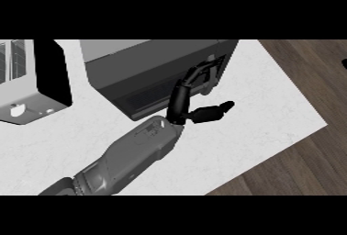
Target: Pick up the milk, place it into the microwave and close the microwave
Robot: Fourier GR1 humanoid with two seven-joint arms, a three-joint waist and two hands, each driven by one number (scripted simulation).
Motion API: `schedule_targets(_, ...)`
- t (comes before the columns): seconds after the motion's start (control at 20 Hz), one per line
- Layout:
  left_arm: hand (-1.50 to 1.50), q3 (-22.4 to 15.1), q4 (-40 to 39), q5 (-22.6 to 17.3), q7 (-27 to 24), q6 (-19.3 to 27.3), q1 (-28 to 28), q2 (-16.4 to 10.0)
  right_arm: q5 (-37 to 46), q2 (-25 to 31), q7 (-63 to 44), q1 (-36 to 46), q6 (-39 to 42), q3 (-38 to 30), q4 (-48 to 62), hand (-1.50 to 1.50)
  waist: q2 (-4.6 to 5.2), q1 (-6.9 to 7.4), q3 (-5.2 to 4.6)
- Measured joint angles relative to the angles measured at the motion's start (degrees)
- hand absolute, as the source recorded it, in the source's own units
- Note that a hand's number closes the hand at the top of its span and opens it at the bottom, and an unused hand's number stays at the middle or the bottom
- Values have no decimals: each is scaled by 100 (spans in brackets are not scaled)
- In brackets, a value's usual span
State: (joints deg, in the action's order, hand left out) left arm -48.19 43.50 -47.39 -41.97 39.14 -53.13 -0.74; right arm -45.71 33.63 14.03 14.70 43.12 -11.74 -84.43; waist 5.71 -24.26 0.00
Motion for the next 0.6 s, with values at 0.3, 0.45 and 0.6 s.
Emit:
schedule_targets(0.3, -150, -367, -243, 327, 70, 117, -163, -146, -84, 77, -69, -21, 8, -26, 13, -150, -117, 132, 67)
schedule_targets(0.45, -150, -457, -361, 373, 231, 205, -281, -69, -111, 120, -100, -56, -2, -54, 16, -150, -140, 209, 73)
schedule_targets(0.6, -150, -505, -439, 378, 372, 269, -379, 10, -144, 144, -109, -74, -9, -83, 10, -150, -155, 288, 73)
